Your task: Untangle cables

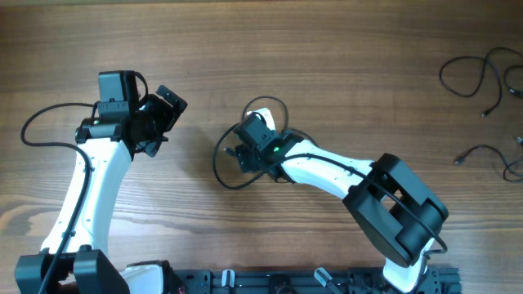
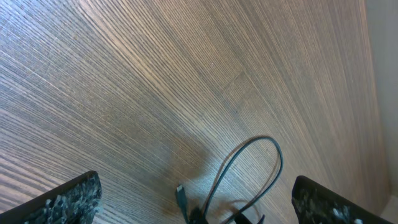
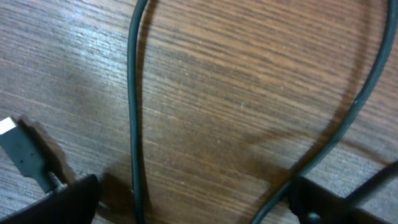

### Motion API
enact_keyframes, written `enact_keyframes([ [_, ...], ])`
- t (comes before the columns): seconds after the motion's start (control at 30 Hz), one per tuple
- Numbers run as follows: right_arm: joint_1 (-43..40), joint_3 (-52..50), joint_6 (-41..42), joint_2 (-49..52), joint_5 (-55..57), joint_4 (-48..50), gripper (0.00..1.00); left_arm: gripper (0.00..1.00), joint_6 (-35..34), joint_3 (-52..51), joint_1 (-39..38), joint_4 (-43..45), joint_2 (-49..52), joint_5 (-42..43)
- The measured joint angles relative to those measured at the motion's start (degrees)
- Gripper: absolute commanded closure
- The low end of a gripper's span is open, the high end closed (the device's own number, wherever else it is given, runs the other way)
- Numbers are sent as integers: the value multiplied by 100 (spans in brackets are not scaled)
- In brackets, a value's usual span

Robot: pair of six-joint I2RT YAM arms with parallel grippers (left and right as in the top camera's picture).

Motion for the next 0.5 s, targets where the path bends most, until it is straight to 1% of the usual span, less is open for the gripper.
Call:
enact_keyframes([
  [0.03, 2, 2, 4, 7, 24, 17, 32, 0, 0, 0, 0, 0, 0, 0],
  [0.07, 0, 4, 46, 15, 50, 39, 38, 0, 0, 0, 0, 0, 0, -2],
  [0.1, 0, 4, 98, 17, 68, 48, 48, 0, 0, 0, 0, 0, 0, 0],
  [0.13, 0, 4, 160, 26, 122, 59, 61, 1, 0, 0, 0, 0, 0, -2],
  [0.23, -24, 7, 286, 37, 192, 66, 84, 1, 0, 0, 0, 0, 0, 0],
  [0.27, -39, 9, 387, 37, 212, 70, 89, 0, 0, 0, 0, 0, 0, -2],
  [0.33, -61, 9, 450, 39, 227, 72, 94, 0, 0, 0, 0, 0, 0, -2],
  [0.37, -72, 9, 455, 39, 229, 72, 95, 0, -2, 0, 0, 0, 0, 0],
  [0.5, -116, 39, 501, 44, 190, 50, 96, 0, -4, 0, 0, 0, 0, 0],
])
